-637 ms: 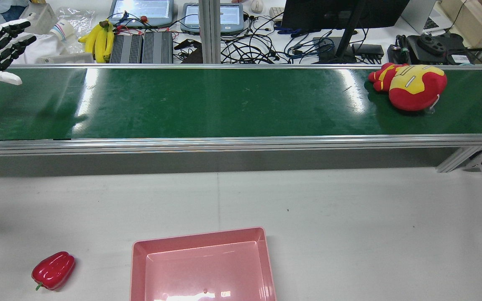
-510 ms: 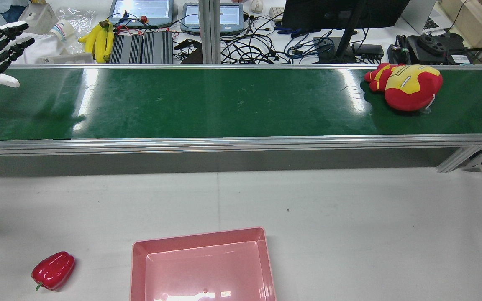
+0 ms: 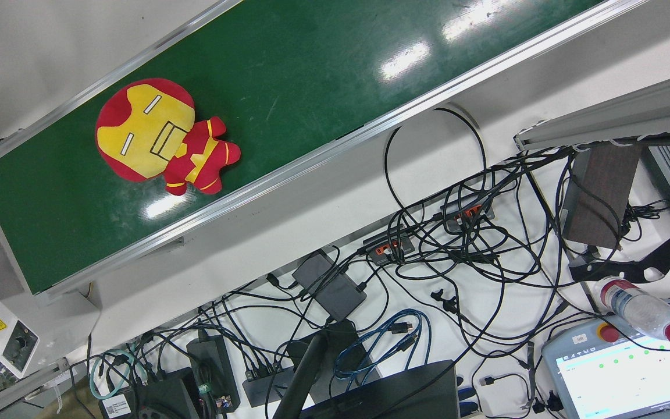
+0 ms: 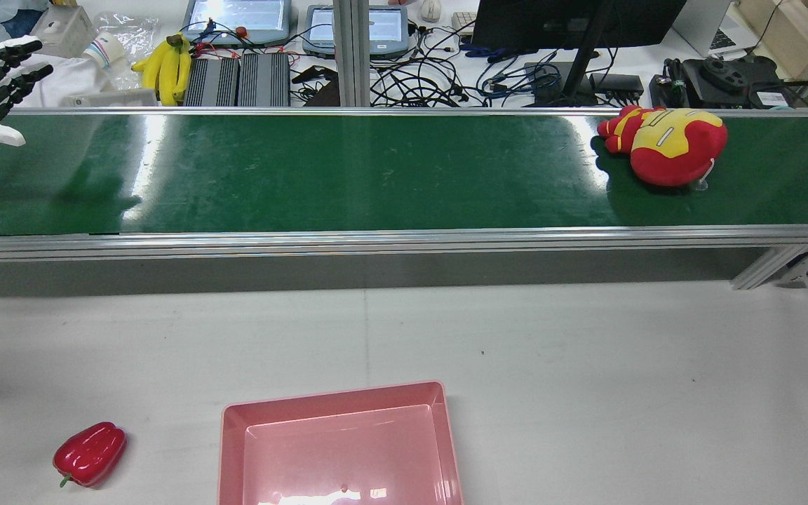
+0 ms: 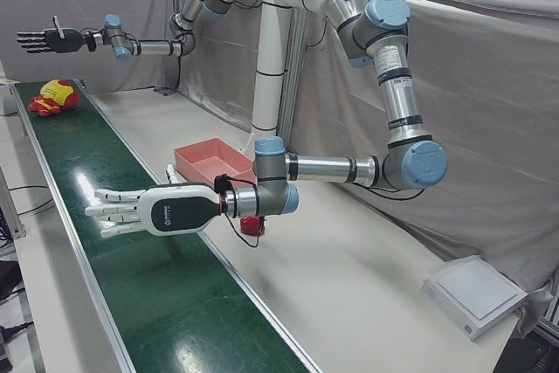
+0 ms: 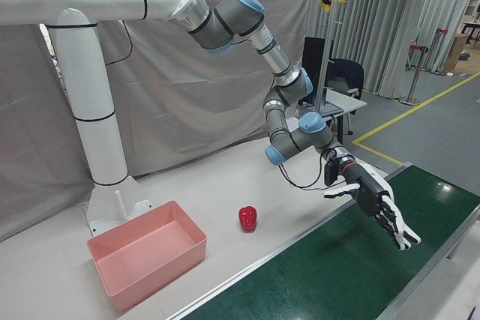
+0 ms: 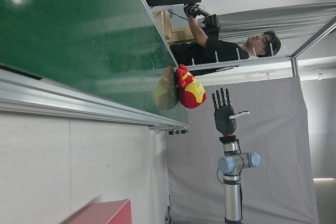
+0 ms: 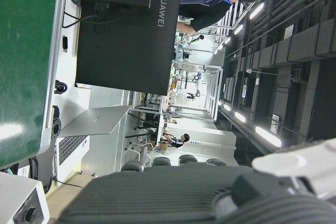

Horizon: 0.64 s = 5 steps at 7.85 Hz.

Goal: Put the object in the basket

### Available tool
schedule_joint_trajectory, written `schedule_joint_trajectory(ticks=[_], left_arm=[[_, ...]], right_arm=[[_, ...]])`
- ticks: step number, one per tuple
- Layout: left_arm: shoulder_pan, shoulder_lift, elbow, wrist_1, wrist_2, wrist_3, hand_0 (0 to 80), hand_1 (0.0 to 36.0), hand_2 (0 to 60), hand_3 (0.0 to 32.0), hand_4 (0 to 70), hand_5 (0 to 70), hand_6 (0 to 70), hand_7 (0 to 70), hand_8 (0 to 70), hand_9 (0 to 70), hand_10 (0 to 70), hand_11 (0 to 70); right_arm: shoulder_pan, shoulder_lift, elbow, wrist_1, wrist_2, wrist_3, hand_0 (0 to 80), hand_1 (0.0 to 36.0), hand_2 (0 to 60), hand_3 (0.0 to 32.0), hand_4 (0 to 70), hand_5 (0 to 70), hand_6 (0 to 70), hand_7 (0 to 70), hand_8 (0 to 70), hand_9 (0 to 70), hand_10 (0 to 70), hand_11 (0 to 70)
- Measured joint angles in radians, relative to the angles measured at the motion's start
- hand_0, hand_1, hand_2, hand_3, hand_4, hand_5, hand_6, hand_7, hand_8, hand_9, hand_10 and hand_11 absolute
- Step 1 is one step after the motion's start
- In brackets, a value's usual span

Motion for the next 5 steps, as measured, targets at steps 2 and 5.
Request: schedule_joint_trajectory(ticks=[2, 5], left_arm=[[-0.012, 0.027, -0.028, -0.001, 0.001, -0.003, 60.7, 17.6, 0.0, 0.0, 8.4, 19.2, 2.7, 1.7, 6.9, 11.5, 0.0, 0.0], [-0.014, 0.04, -0.037, 0.006, 0.001, 0.003, 61.9, 18.2, 0.0, 0.0, 9.1, 19.1, 2.8, 1.8, 7.2, 12.0, 0.0, 0.0]], right_arm=[[0.0, 0.0, 0.0, 0.0, 0.0, 0.0, 0.0, 0.0, 0.0, 0.0, 0.0, 0.0, 0.0, 0.0, 0.0, 0.0, 0.0, 0.0], [0.0, 0.0, 0.0, 0.0, 0.0, 0.0, 0.0, 0.0, 0.0, 0.0, 0.0, 0.0, 0.0, 0.0, 0.0, 0.0, 0.0, 0.0]])
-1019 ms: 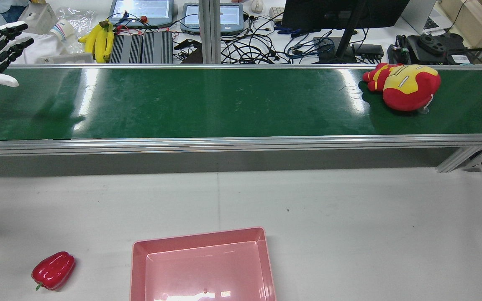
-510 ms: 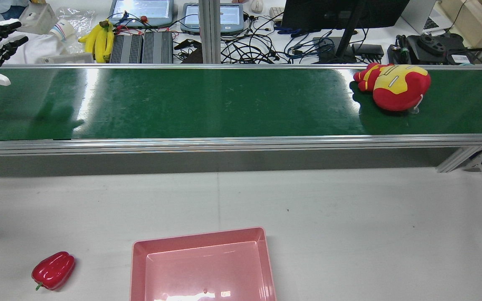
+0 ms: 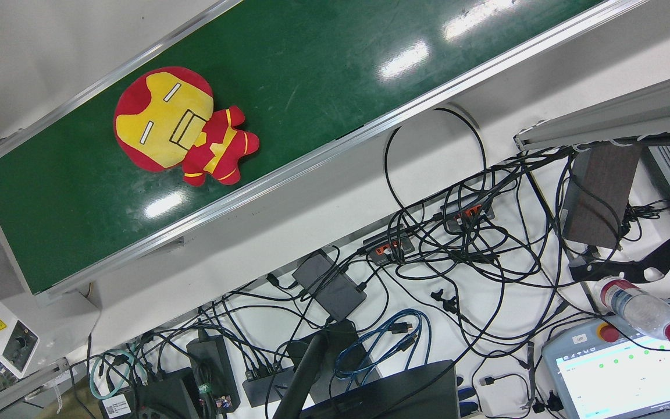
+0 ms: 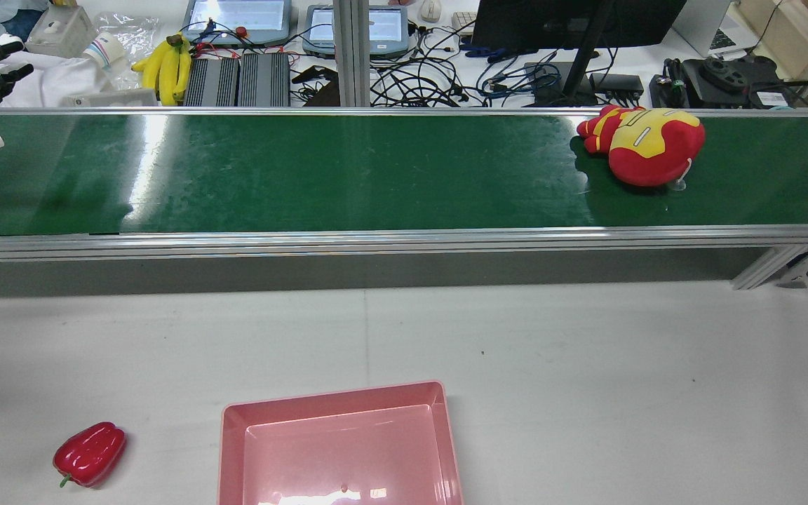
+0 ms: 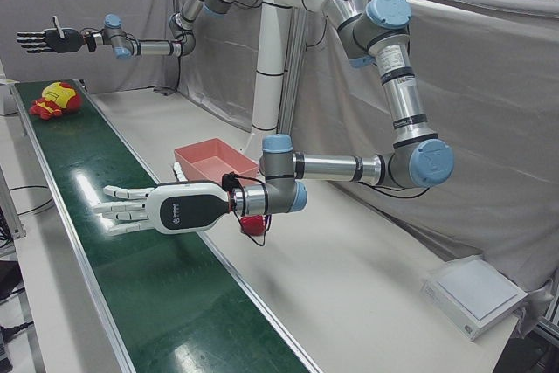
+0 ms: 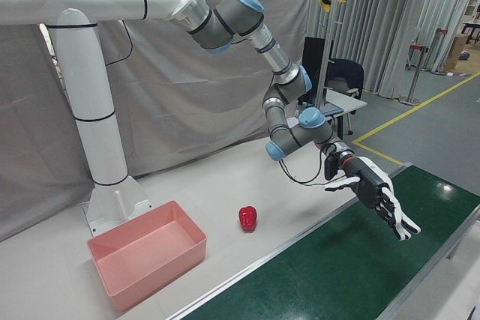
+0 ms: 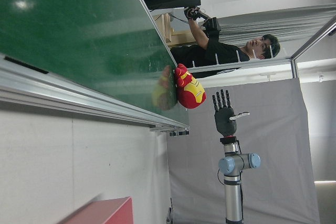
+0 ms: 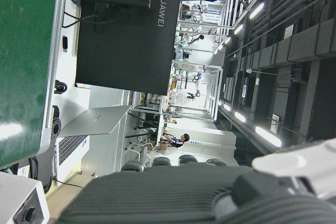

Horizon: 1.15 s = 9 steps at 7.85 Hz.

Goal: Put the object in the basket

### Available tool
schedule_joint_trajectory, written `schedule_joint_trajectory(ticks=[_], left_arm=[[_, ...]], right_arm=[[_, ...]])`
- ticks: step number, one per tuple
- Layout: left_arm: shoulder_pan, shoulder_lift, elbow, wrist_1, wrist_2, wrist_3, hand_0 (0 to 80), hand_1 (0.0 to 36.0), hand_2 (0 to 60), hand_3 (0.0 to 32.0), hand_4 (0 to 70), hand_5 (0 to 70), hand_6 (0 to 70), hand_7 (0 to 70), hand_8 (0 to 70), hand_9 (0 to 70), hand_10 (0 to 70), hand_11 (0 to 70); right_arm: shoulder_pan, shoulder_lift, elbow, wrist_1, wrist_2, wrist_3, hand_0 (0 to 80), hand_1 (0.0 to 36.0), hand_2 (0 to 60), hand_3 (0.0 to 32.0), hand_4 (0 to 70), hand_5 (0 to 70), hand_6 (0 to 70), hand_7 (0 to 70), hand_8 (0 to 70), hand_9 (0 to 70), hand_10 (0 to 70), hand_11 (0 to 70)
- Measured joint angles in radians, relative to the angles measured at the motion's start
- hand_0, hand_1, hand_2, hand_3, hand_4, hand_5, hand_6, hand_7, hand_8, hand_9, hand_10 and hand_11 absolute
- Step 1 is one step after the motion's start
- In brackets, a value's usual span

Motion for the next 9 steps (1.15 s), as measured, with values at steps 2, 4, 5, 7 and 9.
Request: schedule_joint_trajectory(ticks=[2, 4, 5, 7, 9], left_arm=[[0.001, -0.003, -0.001, 0.029, 0.0, 0.004, 62.4, 18.7, 0.0, 0.0, 9.7, 20.5, 2.9, 1.8, 7.2, 12.0, 0.0, 0.0], [0.001, -0.009, 0.001, 0.048, 0.0, 0.005, 61.7, 18.8, 0.0, 0.0, 10.2, 21.7, 3.2, 2.0, 8.2, 13.3, 0.0, 0.0], [0.002, -0.012, 0.002, 0.052, 0.0, 0.005, 61.3, 18.7, 0.0, 0.0, 9.9, 22.2, 3.1, 2.0, 8.1, 13.2, 0.0, 0.0], [0.001, -0.026, 0.007, 0.059, -0.001, 0.022, 60.7, 18.7, 0.0, 0.0, 9.4, 21.5, 3.2, 2.0, 8.2, 13.4, 0.0, 0.0], [0.001, -0.03, 0.008, 0.063, -0.001, 0.027, 61.3, 18.4, 0.0, 0.0, 9.6, 21.3, 3.2, 2.2, 8.2, 13.4, 0.0, 0.0]], right_arm=[[0.0, 0.0, 0.0, 0.0, 0.0, 0.0, 0.0, 0.0, 0.0, 0.0, 0.0, 0.0, 0.0, 0.0, 0.0, 0.0, 0.0, 0.0], [0.0, 0.0, 0.0, 0.0, 0.0, 0.0, 0.0, 0.0, 0.0, 0.0, 0.0, 0.0, 0.0, 0.0, 0.0, 0.0, 0.0, 0.0], [0.0, 0.0, 0.0, 0.0, 0.0, 0.0, 0.0, 0.0, 0.0, 0.0, 0.0, 0.0, 0.0, 0.0, 0.0, 0.0, 0.0, 0.0], [0.0, 0.0, 0.0, 0.0, 0.0, 0.0, 0.0, 0.0, 0.0, 0.0, 0.0, 0.0, 0.0, 0.0, 0.0, 0.0, 0.0, 0.0], [0.0, 0.0, 0.0, 0.0, 0.0, 0.0, 0.0, 0.0, 0.0, 0.0, 0.0, 0.0, 0.0, 0.0, 0.0, 0.0, 0.0, 0.0]])
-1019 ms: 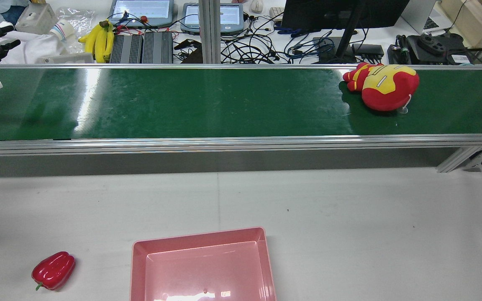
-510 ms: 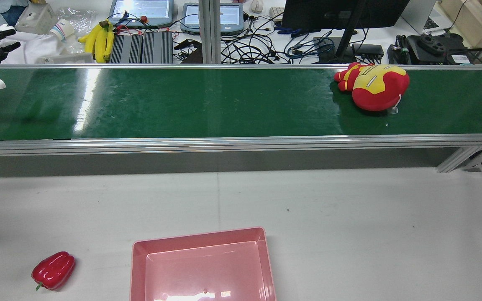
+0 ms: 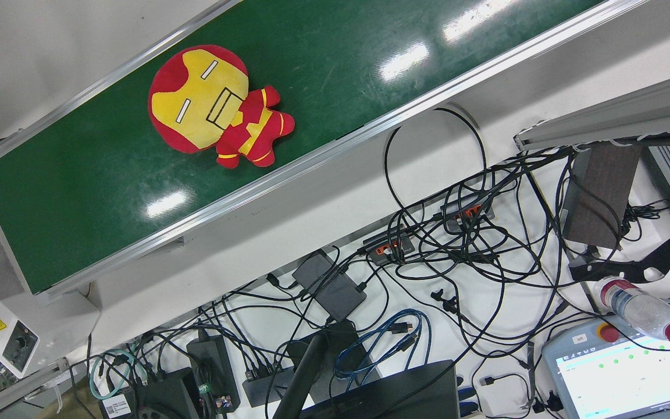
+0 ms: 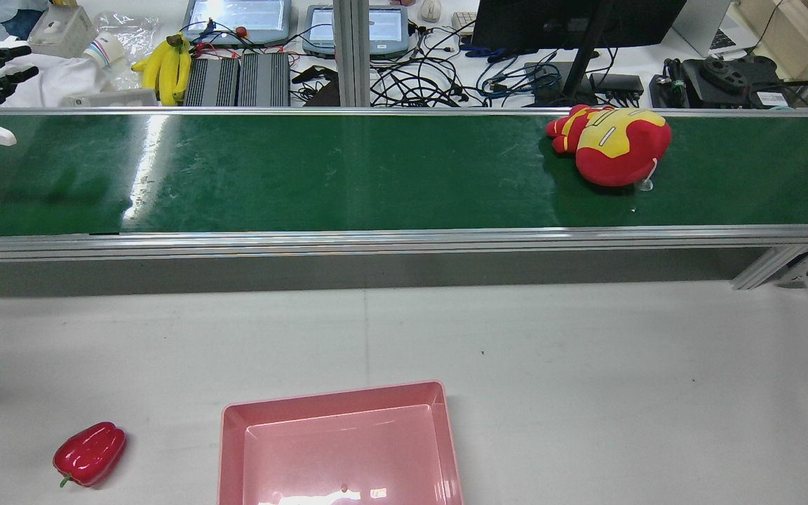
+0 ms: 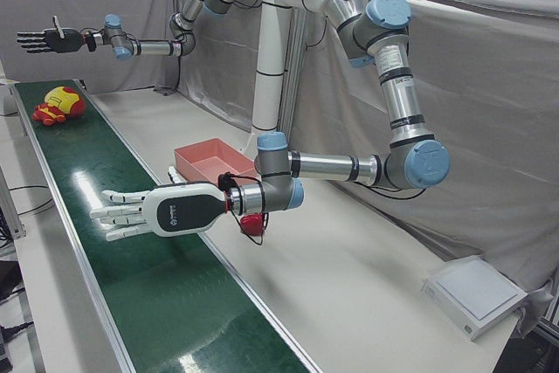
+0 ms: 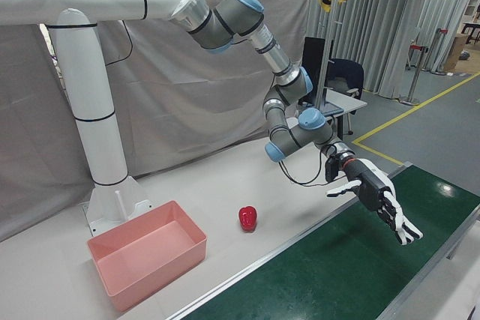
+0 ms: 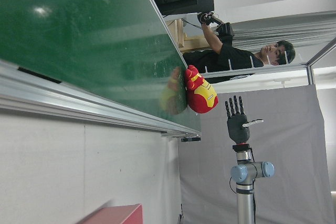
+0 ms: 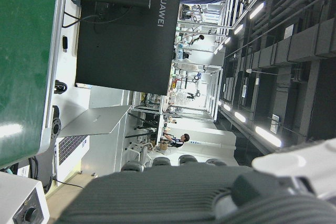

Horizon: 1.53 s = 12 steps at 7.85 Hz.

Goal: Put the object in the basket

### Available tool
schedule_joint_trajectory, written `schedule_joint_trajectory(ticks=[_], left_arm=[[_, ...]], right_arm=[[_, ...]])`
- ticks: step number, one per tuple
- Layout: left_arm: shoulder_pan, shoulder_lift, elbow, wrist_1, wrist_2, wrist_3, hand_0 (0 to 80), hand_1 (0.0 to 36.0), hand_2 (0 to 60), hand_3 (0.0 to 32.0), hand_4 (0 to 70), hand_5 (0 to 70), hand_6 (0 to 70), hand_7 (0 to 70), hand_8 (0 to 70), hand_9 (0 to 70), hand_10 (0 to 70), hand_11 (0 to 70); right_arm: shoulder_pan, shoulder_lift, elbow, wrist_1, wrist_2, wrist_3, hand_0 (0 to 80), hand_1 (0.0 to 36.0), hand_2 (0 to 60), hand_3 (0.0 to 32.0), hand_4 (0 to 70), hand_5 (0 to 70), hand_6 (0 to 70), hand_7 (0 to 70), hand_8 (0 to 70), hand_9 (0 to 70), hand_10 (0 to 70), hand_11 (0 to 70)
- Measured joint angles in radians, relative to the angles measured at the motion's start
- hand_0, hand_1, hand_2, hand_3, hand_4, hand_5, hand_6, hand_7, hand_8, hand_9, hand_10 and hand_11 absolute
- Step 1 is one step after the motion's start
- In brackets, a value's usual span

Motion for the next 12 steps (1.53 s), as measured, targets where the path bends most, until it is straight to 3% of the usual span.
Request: schedule_joint_trajectory(ticks=[8, 12], left_arm=[[0.0, -0.014, 0.012, 0.019, -0.007, 0.001, 61.4, 19.0, 0.0, 0.0, 9.3, 21.4, 3.2, 2.2, 8.5, 13.8, 0.0, 0.0], [0.006, -0.145, 0.141, 0.025, -0.008, 0.002, 60.7, 18.5, 0.0, 0.0, 9.1, 21.0, 3.1, 2.2, 8.5, 13.7, 0.0, 0.0]], right_arm=[[-0.001, 0.0, 0.0, 0.0, 0.0, 0.0, 0.0, 0.0, 0.0, 0.0, 0.0, 0.0, 0.0, 0.0, 0.0, 0.0, 0.0, 0.0], [-0.001, 0.0, 0.0, 0.0, 0.0, 0.0, 0.0, 0.0, 0.0, 0.0, 0.0, 0.0, 0.0, 0.0, 0.0, 0.0, 0.0, 0.0]])
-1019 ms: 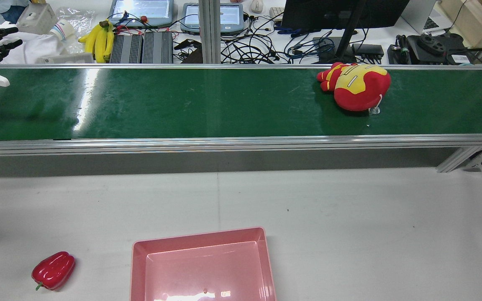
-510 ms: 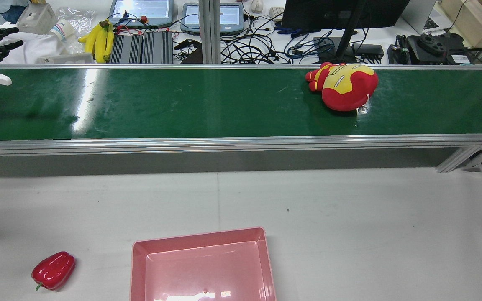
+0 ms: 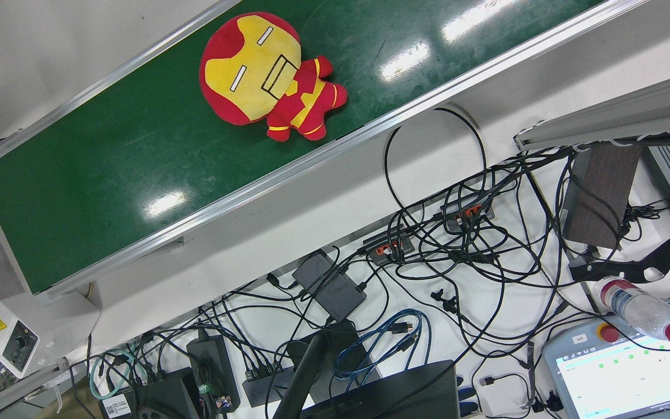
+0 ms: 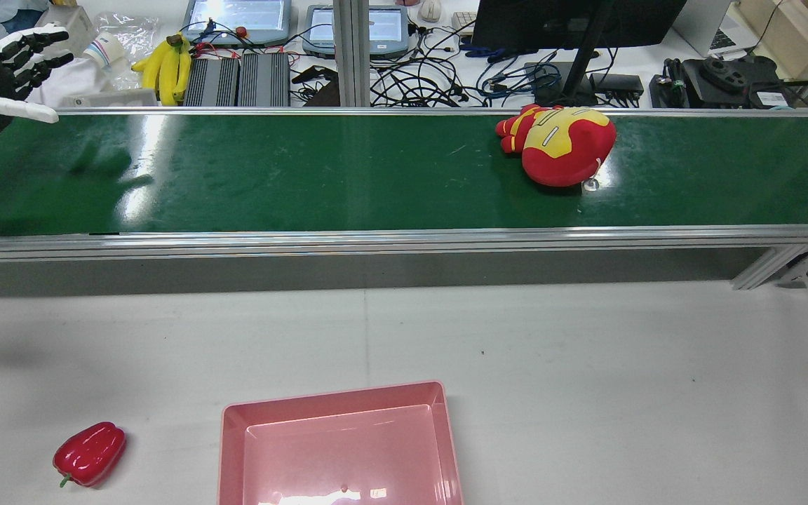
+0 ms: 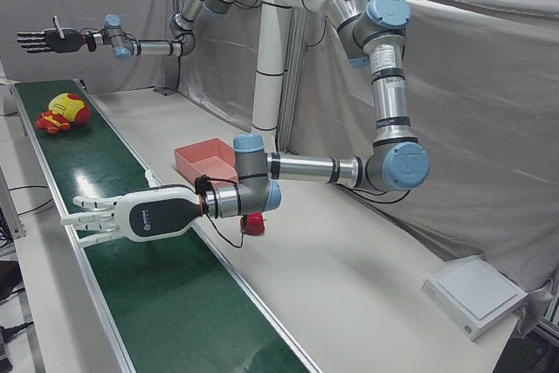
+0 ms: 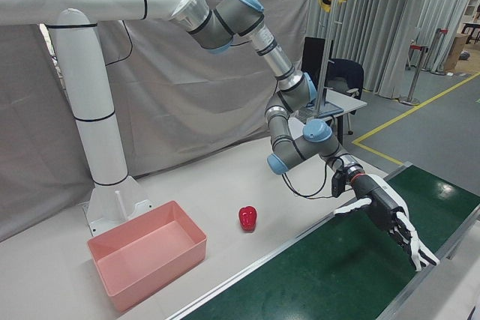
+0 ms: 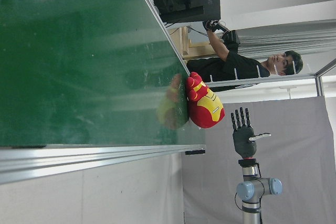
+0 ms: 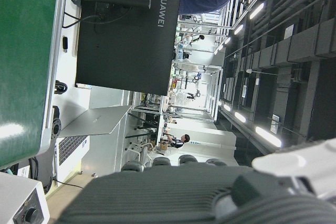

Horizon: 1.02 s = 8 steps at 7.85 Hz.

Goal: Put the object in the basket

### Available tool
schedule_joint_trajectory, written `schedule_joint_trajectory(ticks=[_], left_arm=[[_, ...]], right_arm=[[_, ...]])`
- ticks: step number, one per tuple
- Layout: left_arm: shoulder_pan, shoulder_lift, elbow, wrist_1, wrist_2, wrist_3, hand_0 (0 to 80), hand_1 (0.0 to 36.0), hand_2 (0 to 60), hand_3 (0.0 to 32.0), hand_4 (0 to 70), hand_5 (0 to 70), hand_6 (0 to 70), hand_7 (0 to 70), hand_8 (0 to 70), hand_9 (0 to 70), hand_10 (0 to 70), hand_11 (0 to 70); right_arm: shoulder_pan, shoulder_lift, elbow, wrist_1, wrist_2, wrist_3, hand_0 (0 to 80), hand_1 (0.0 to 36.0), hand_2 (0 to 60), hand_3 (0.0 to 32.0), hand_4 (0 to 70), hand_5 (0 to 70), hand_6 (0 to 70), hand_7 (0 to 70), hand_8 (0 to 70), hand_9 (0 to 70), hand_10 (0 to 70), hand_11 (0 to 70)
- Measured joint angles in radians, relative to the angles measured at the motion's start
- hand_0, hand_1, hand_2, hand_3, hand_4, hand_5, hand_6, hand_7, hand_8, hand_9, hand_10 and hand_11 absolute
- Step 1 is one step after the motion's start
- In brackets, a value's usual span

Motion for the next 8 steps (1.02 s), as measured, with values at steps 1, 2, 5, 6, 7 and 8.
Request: schedule_joint_trajectory(ticks=[1, 2, 5, 6, 7, 8], left_arm=[[0.0, -0.006, 0.008, 0.0, 0.0, 0.001, 60.7, 18.6, 0.0, 0.0, 9.2, 21.2, 3.2, 2.1, 8.6, 13.9, 0.0, 0.0], [0.0, -0.007, 0.01, 0.0, 0.001, 0.001, 60.2, 18.5, 0.0, 0.0, 9.3, 21.5, 3.3, 2.3, 8.5, 13.8, 0.0, 0.0], [0.006, -0.007, 0.012, 0.0, 0.0, 0.002, 60.3, 18.5, 0.0, 0.0, 8.8, 21.0, 3.2, 2.2, 8.7, 14.0, 0.0, 0.0], [0.007, -0.007, 0.013, 0.0, 0.0, 0.002, 60.5, 18.6, 0.0, 0.0, 8.7, 21.1, 3.1, 2.2, 8.6, 13.8, 0.0, 0.0], [0.006, -0.007, 0.013, 0.0, 0.0, 0.002, 60.6, 18.4, 0.0, 0.0, 8.7, 20.6, 3.0, 2.2, 8.3, 13.5, 0.0, 0.0], [0.005, -0.007, 0.012, -0.001, 0.0, 0.003, 60.8, 18.6, 0.0, 0.0, 8.9, 20.8, 3.1, 2.2, 8.5, 13.8, 0.0, 0.0]], right_arm=[[0.0, 0.0, 0.0, 0.0, 0.0, 0.0, 0.0, 0.0, 0.0, 0.0, 0.0, 0.0, 0.0, 0.0, 0.0, 0.0, 0.0, 0.0], [0.0, 0.0, 0.0, 0.0, 0.0, 0.0, 0.0, 0.0, 0.0, 0.0, 0.0, 0.0, 0.0, 0.0, 0.0, 0.0, 0.0, 0.0], [0.0, 0.0, 0.0, 0.0, 0.0, 0.0, 0.0, 0.0, 0.0, 0.0, 0.0, 0.0, 0.0, 0.0, 0.0, 0.0, 0.0, 0.0], [0.0, 0.0, 0.0, 0.0, 0.0, 0.0, 0.0, 0.0, 0.0, 0.0, 0.0, 0.0, 0.0, 0.0, 0.0, 0.0, 0.0, 0.0], [0.0, 0.0, 0.0, 0.0, 0.0, 0.0, 0.0, 0.0, 0.0, 0.0, 0.0, 0.0, 0.0, 0.0, 0.0, 0.0, 0.0, 0.0], [0.0, 0.0, 0.0, 0.0, 0.0, 0.0, 0.0, 0.0, 0.0, 0.0, 0.0, 0.0, 0.0, 0.0, 0.0, 0.0, 0.0, 0.0]])
